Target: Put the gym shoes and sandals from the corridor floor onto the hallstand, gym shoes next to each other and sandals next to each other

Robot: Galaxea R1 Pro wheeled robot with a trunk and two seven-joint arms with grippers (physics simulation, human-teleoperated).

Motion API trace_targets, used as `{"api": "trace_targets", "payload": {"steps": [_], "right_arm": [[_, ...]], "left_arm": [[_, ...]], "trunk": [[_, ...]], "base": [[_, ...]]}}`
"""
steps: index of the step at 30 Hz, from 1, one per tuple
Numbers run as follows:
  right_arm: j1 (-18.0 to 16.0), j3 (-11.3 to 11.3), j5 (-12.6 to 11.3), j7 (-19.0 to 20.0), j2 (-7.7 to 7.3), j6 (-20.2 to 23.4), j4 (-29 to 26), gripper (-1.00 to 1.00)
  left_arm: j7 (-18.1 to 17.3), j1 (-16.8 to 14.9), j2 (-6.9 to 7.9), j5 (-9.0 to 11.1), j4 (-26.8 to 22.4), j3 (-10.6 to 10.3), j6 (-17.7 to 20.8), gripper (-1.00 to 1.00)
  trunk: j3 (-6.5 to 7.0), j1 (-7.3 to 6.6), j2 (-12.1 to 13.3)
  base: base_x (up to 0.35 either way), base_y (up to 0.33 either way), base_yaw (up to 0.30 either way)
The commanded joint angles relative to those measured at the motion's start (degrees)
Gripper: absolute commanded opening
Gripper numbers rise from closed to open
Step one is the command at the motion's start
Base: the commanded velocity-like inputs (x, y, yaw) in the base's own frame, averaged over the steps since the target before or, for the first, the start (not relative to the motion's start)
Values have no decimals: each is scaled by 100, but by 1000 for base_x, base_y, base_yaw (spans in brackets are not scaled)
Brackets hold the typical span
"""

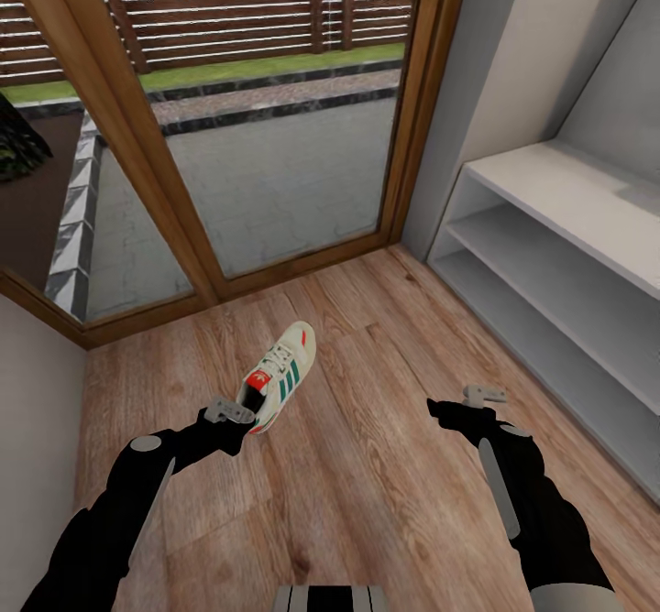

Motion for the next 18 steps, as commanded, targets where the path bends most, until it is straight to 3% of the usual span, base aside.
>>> {"api": "trace_targets", "payload": {"steps": [1, 16, 18], "right_arm": [[-2, -4, -47, -7, 0, 26, -6, 100], [-2, -5, -47, -7, 0, 26, -6, 100], [-2, -4, -47, -7, 0, 25, -6, 100]], "left_arm": [[-39, -3, 1, -55, -7, -3, 13, -100], [-40, 6, 8, -55, -13, -4, 14, -100], [-39, 6, 8, 25, -14, -2, 15, -100]], "trunk": [[6, -1, -2], [109, 43, -82], [92, 87, -162]], "base": [[0, 0, 0], [0, 0, 0], [0, 0, 0]]}}
